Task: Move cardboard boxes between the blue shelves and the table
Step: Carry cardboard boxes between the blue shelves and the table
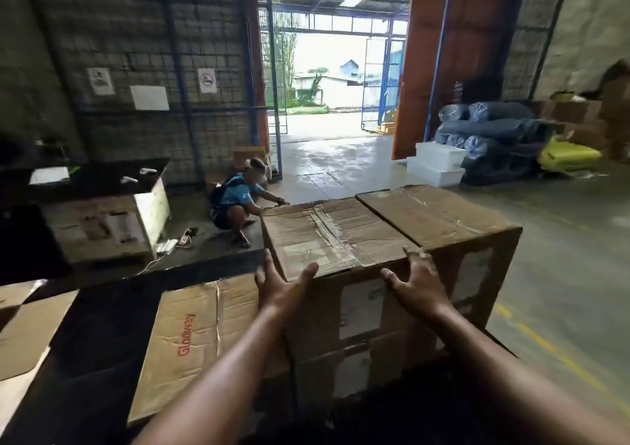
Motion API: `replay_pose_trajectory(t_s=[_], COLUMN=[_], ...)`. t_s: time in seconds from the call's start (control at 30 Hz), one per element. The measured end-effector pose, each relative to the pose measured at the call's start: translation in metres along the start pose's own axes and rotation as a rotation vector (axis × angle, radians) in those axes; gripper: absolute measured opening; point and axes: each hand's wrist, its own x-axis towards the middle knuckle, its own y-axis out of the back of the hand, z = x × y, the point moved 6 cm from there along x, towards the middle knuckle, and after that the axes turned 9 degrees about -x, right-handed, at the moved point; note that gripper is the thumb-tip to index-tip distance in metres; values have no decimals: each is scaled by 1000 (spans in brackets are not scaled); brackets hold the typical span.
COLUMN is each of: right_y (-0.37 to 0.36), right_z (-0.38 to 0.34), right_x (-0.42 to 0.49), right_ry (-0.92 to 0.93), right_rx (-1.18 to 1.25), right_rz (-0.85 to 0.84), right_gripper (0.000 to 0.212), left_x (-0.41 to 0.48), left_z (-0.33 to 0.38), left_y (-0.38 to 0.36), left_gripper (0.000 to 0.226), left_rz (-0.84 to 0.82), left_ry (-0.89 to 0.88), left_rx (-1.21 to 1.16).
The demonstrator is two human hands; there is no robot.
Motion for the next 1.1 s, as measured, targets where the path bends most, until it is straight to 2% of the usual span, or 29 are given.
replay_pose_trajectory(t_s=[0.07,0.13,0.2,0.4,0.47,0.6,0.7,0.8,0.93,1.0,1.1], right_y=[-3,1,4,-34,-46,-37,-8,37,98,128,168], right_z=[7,10,12,25,29,30,9,-32,-101,-121,-121], right_x=[14,23,32,59,58,61,65,69,62,47,12], right_ry=[-25,-34,-35,-108,-143,-133,-52,84,333,391,409], right_rx=[-1,-12,75,418,599,714,773,717,753,796,806], right_rz=[64,202,259,-64,-138,-152,-168,-154,-108,-60,76], right_gripper=[73,67,65,84,81,84,92,99,93,87,66], left_x=[4,8,14,27,27,25,25,27,28,23,4], left_z=[-8,-14,-20,-36,-37,-26,-1,43,119,151,185], left_y=[-12,-11,3,26,19,15,27,55,97,108,101], left_gripper=[107,98,93,57,58,66,64,58,55,54,62], left_rz=[-4,18,59,47,40,57,40,70,55,14,-146], left_ry=[38,39,39,89,79,16,-32,-103,-254,-328,-405], left_rx=[-124,-186,-228,-324,-356,-376,-393,-409,-434,-462,-457])
